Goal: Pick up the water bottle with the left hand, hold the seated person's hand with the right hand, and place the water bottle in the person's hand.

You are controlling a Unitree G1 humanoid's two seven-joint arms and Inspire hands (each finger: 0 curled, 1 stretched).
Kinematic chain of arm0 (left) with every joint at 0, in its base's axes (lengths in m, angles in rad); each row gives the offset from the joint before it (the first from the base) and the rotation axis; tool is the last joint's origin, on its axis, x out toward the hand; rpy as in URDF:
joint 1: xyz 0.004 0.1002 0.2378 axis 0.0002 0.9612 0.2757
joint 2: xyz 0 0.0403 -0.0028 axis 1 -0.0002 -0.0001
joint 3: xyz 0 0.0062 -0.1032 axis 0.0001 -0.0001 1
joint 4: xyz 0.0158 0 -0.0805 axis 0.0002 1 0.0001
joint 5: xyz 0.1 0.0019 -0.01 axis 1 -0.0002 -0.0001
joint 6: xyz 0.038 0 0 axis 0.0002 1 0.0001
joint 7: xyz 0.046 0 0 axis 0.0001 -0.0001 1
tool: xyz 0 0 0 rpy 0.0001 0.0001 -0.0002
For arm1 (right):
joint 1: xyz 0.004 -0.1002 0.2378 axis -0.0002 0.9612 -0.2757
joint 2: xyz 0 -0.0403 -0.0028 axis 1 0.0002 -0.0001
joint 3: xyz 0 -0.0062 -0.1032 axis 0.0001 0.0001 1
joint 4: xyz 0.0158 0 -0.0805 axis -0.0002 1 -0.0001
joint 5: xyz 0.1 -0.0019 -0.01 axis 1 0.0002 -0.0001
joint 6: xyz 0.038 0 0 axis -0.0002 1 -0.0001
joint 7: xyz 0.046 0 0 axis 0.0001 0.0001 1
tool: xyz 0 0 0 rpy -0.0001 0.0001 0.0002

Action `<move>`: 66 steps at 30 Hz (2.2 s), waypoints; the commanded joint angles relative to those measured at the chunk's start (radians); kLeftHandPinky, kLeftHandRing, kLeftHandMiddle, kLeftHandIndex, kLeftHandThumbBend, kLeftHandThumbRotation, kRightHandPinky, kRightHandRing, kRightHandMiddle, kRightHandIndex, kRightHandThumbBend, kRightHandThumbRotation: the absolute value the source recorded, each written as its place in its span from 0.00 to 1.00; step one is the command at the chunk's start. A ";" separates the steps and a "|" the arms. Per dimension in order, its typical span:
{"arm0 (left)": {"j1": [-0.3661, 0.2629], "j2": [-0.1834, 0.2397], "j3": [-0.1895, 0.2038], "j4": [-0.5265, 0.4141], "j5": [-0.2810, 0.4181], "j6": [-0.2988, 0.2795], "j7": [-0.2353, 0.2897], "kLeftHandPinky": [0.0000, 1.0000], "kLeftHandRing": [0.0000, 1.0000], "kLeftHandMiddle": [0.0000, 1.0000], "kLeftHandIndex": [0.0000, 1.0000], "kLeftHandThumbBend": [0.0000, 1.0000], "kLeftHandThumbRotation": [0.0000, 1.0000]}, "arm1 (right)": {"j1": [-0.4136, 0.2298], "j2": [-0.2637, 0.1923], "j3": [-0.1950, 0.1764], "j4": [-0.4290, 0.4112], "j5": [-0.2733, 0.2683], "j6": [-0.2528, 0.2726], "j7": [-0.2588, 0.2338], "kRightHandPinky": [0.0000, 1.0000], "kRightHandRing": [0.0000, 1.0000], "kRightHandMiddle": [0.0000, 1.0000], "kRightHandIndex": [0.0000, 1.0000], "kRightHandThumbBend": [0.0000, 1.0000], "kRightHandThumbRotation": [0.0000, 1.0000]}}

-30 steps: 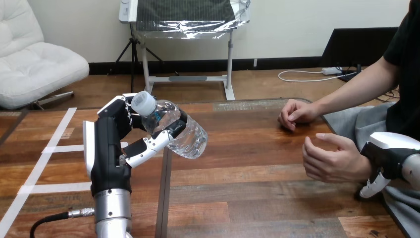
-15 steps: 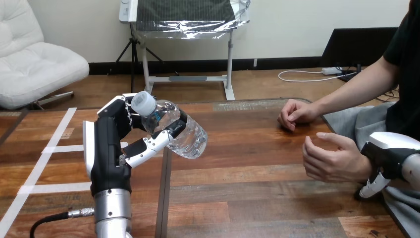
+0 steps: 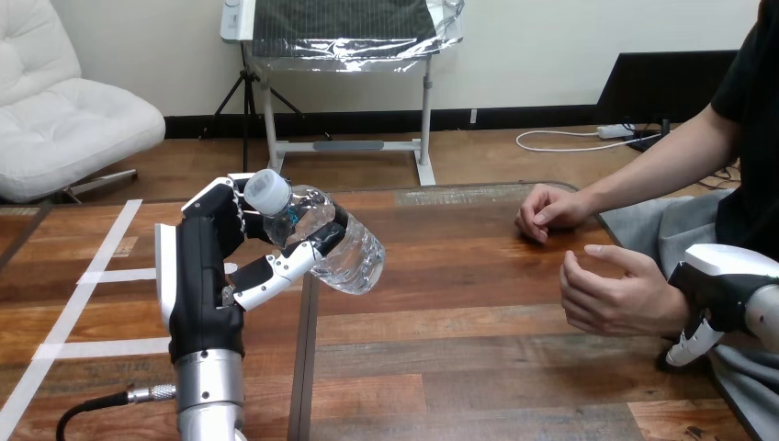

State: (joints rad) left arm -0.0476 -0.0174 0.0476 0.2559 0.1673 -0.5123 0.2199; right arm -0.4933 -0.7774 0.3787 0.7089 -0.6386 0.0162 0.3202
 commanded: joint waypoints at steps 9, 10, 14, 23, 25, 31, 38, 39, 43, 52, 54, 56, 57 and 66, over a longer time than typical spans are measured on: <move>-0.105 -0.005 -0.016 -0.017 0.012 -0.013 0.008 0.42 0.41 0.43 0.49 0.65 0.00 | -0.013 0.012 -0.026 -0.039 0.025 -0.004 -0.014 0.21 0.31 0.43 0.44 0.64 0.00; -0.106 -0.006 -0.017 -0.018 0.013 -0.012 0.009 0.42 0.41 0.43 0.49 0.65 0.00 | -0.011 0.010 -0.028 -0.045 0.026 -0.003 -0.014 0.21 0.31 0.43 0.44 0.64 0.00; -0.110 -0.008 -0.025 -0.029 0.028 0.002 0.012 0.41 0.41 0.43 0.49 0.65 0.00 | -0.006 0.000 -0.033 -0.063 0.021 -0.017 -0.036 0.20 0.30 0.41 0.44 0.65 0.00; -0.127 -0.012 -0.047 -0.044 0.060 0.033 0.014 0.41 0.41 0.43 0.49 0.65 0.00 | 0.006 -0.008 -0.060 -0.120 0.029 0.001 -0.043 0.18 0.27 0.38 0.40 0.66 0.00; -0.131 -0.015 -0.053 -0.049 0.069 0.040 0.015 0.42 0.41 0.42 0.48 0.65 0.00 | 0.012 -0.011 -0.070 -0.136 0.032 0.001 -0.042 0.18 0.28 0.39 0.40 0.67 0.00; -0.144 -0.025 -0.072 -0.055 0.084 0.062 0.016 0.43 0.41 0.42 0.48 0.65 0.00 | 0.028 -0.019 -0.094 -0.185 0.031 0.012 -0.045 0.20 0.29 0.39 0.39 0.69 0.00; -0.166 -0.040 -0.096 -0.050 0.083 0.072 -0.001 0.43 0.42 0.42 0.48 0.65 0.00 | 0.051 -0.028 -0.126 -0.260 0.040 0.023 -0.029 0.20 0.29 0.39 0.40 0.69 0.00; -0.168 -0.042 -0.100 -0.049 0.082 0.073 -0.003 0.43 0.41 0.42 0.47 0.65 0.00 | 0.055 -0.030 -0.131 -0.268 0.044 0.020 -0.029 0.20 0.29 0.39 0.40 0.70 0.00; -0.177 -0.050 -0.113 -0.054 0.085 0.091 -0.007 0.42 0.41 0.42 0.47 0.64 0.00 | 0.067 -0.036 -0.147 -0.294 0.053 0.005 -0.032 0.19 0.28 0.37 0.40 0.71 0.00; -0.198 -0.065 -0.151 -0.052 0.087 0.119 -0.007 0.41 0.40 0.41 0.47 0.64 0.00 | 0.085 -0.055 -0.161 -0.371 0.036 0.017 -0.016 0.18 0.27 0.37 0.40 0.70 0.00; -0.201 -0.070 -0.160 -0.052 0.081 0.126 -0.012 0.41 0.40 0.41 0.47 0.64 0.00 | 0.090 -0.059 -0.167 -0.387 0.037 0.016 -0.015 0.18 0.27 0.36 0.40 0.71 0.00; -0.204 -0.073 -0.169 -0.053 0.079 0.133 -0.014 0.41 0.40 0.41 0.47 0.64 0.00 | 0.094 -0.060 -0.172 -0.401 0.038 0.015 -0.014 0.18 0.26 0.36 0.40 0.71 0.00; -0.205 -0.074 -0.173 -0.053 0.079 0.136 -0.014 0.41 0.40 0.41 0.47 0.64 0.00 | 0.096 -0.060 -0.174 -0.406 0.039 0.016 -0.015 0.18 0.26 0.36 0.40 0.71 0.00; -0.218 -0.080 -0.207 -0.040 0.079 0.148 -0.015 0.40 0.40 0.41 0.47 0.64 0.00 | 0.116 -0.058 -0.193 -0.468 0.035 0.032 -0.013 0.17 0.24 0.34 0.38 0.72 0.00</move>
State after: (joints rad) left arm -0.1797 -0.0453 -0.1420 0.2553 0.2479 -0.3584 0.2014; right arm -0.3478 -0.7933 0.2392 0.3227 -0.5974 0.0404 0.3135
